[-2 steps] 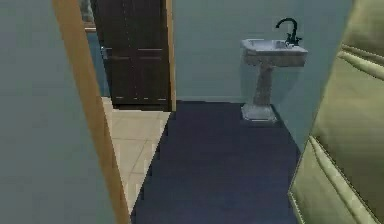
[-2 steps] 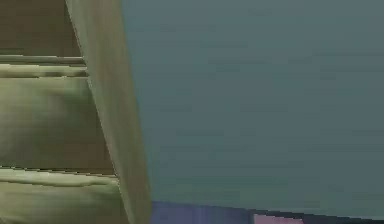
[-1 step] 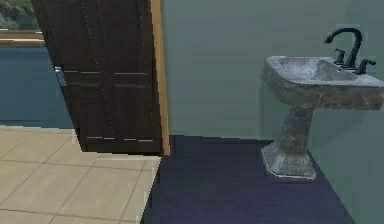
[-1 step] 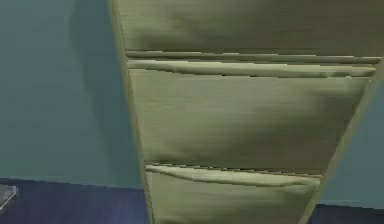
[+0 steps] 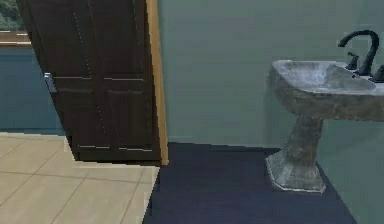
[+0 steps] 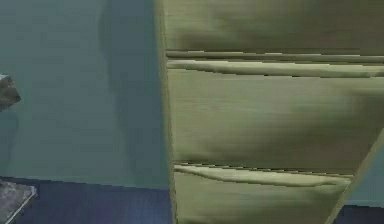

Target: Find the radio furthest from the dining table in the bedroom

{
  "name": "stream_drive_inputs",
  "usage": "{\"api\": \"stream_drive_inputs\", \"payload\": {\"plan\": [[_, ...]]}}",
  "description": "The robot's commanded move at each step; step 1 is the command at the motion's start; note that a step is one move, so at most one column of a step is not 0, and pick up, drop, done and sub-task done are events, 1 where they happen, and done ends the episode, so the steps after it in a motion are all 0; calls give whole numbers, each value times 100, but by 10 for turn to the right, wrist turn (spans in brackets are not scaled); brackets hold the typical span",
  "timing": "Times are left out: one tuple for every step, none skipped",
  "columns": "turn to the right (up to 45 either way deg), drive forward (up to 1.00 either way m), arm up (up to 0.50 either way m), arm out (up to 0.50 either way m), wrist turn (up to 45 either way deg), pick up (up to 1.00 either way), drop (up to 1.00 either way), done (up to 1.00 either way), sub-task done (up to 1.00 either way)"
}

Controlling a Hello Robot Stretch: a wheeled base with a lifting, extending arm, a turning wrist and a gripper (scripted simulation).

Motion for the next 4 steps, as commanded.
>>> {"api": "stream_drive_inputs", "payload": {"plan": [[-450,0,0,0,0,0,0,0,0],[-300,0,0,0,0,0,0,0,0],[0,100,0,0,0,0,0,0,0],[-60,0,0,0,0,0,0,0,0]]}}
